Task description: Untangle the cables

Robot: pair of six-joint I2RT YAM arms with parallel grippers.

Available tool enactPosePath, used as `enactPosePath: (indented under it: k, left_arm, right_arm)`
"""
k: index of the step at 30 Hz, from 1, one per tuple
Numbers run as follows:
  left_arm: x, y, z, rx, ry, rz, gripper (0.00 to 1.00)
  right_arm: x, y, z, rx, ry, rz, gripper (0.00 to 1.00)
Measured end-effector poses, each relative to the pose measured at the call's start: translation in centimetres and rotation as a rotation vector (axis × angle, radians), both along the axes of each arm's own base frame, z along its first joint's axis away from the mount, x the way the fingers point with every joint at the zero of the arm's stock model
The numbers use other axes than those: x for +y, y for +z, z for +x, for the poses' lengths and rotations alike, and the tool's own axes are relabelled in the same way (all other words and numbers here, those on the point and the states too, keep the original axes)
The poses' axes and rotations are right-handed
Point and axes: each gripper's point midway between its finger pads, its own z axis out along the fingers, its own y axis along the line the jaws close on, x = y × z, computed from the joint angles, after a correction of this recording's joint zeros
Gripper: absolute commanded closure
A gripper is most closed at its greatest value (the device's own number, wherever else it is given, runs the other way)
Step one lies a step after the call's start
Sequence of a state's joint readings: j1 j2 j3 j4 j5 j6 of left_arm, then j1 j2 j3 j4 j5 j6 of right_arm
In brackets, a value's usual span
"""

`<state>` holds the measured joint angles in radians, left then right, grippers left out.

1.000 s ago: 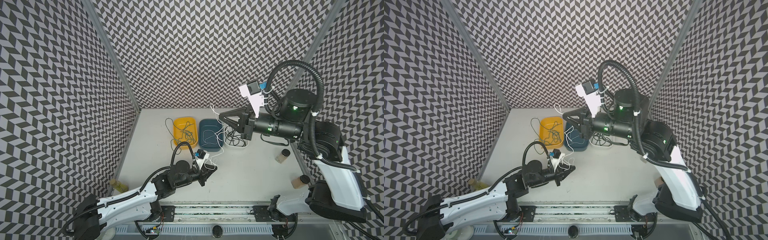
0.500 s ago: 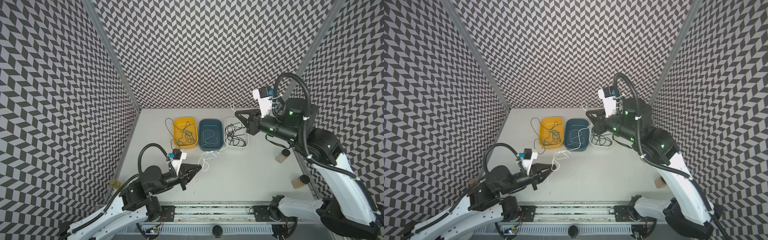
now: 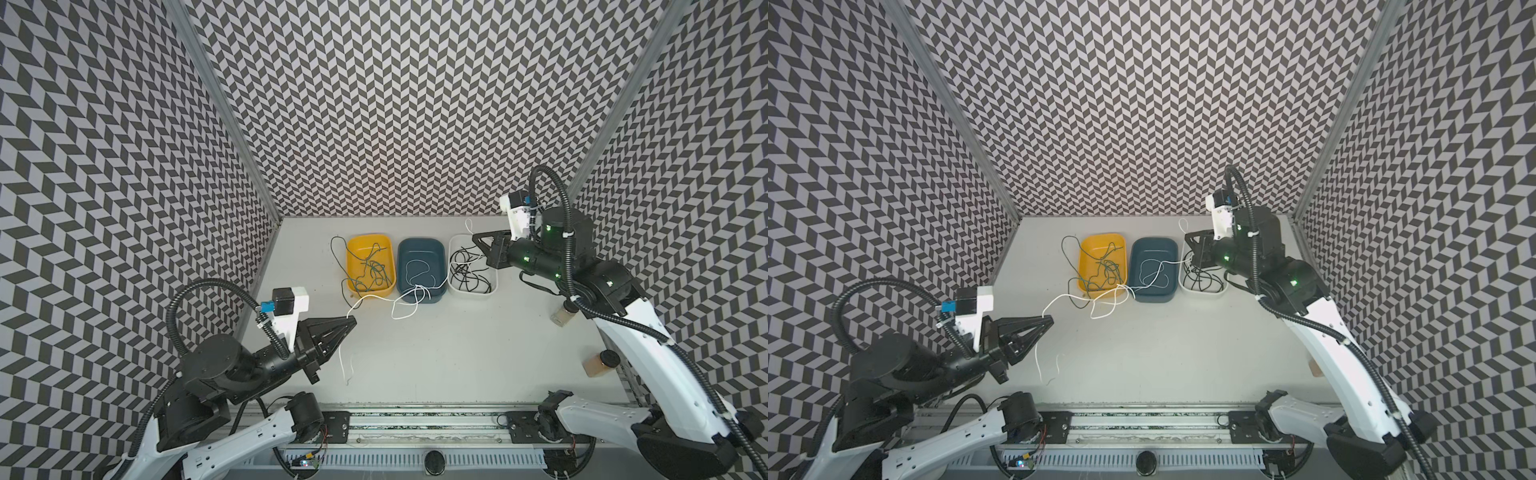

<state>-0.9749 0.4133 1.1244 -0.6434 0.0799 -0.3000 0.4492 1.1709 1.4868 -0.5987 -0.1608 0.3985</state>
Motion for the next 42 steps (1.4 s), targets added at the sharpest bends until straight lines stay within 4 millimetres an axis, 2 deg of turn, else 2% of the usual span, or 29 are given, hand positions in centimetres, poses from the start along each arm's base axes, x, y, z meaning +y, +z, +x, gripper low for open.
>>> enactPosePath:
  k: [4, 6, 11, 15, 20, 23, 27, 32, 35, 37, 42]
  left_arm:
    - [2.8, 1.8, -0.5, -0.042, 0.072, 0.017, 1.00]
    - [4.4, 3.1, -0.7, -0.073, 0.113, 0.002, 1.00]
    - [7.5, 5.4, -1.6, -0.134, 0.167, -0.032, 1.00]
    - [7.5, 4.8, -1.0, -0.127, 0.192, -0.004, 1.00]
    - [7.2, 3.1, 0.1, -0.108, 0.233, 0.054, 1.00]
    - [6.0, 1.1, 1.1, -0.087, 0.242, 0.108, 1.00]
    - [3.3, -3.7, 3.0, -0.054, 0.250, 0.236, 1.00]
    - [0.9, -8.7, 4.9, -0.040, 0.256, 0.374, 1.00]
    - [0.3, -10.3, 5.4, -0.040, 0.259, 0.409, 1.00]
    - [0.2, -10.6, 5.7, -0.048, 0.270, 0.414, 1.00]
    - [0.0, -11.0, 6.2, -0.063, 0.289, 0.406, 1.00]
  right_arm:
    - [-3.4, -3.0, 0.7, 0.046, -0.133, -0.028, 1.00]
    - [-5.0, -3.7, 0.7, 0.056, -0.193, -0.033, 1.00]
    - [-7.5, -3.3, 0.2, 0.032, -0.286, -0.030, 1.00]
    - [-7.6, -2.4, -0.5, 0.011, -0.274, -0.005, 1.00]
    - [-5.6, -1.7, -1.2, 0.007, -0.152, 0.036, 1.00]
    - [-4.1, -0.1, -1.2, -0.013, -0.067, 0.068, 1.00]
    - [-2.4, 2.5, -0.1, -0.051, 0.009, 0.099, 1.00]
    - [-0.4, 4.1, 2.1, -0.074, 0.083, 0.125, 1.00]
    - [1.2, 3.6, 4.0, -0.069, 0.123, 0.130, 1.00]
    - [2.2, 2.7, 5.2, -0.049, 0.144, 0.127, 1.00]
    - [5.4, -1.0, 8.3, 0.007, 0.198, 0.097, 1.00]
